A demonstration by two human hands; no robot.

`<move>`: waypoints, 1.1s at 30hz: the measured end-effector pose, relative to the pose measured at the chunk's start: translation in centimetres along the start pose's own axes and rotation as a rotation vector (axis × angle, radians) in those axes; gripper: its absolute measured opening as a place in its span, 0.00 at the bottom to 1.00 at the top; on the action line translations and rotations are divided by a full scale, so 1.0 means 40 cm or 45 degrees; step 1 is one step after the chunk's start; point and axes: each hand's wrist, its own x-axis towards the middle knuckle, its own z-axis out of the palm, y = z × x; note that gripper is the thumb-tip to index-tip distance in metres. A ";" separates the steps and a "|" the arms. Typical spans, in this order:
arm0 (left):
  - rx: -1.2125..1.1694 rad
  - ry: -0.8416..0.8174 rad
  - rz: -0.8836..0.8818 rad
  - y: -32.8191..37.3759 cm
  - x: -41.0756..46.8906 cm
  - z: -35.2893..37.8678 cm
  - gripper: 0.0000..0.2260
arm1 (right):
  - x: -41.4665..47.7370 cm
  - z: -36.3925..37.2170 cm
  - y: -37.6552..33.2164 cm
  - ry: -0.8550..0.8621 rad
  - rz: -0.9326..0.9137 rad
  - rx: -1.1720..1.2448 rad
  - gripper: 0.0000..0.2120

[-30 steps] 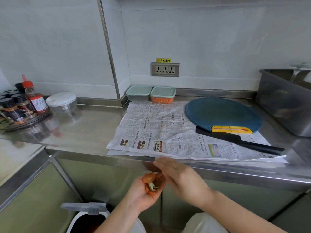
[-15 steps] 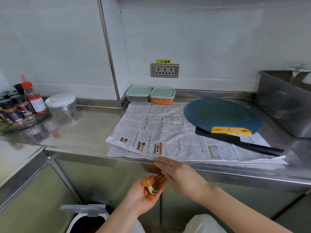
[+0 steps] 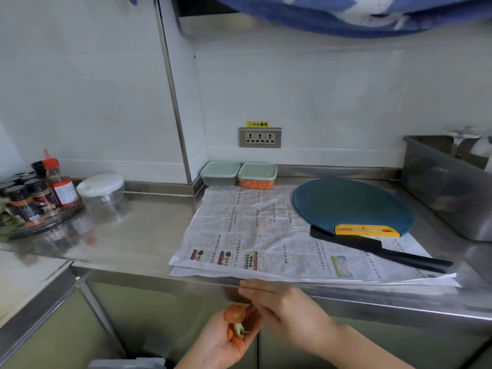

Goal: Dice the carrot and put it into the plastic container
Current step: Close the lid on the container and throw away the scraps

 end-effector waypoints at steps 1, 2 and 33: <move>0.030 0.002 -0.011 0.003 0.004 0.003 0.11 | 0.013 -0.016 0.009 0.042 0.052 0.003 0.15; 0.045 0.022 -0.028 0.002 0.011 -0.001 0.12 | 0.019 -0.027 0.021 0.080 0.126 0.007 0.16; 0.047 0.026 -0.081 0.007 0.033 0.011 0.13 | 0.128 -0.066 0.148 -0.621 0.354 0.007 0.24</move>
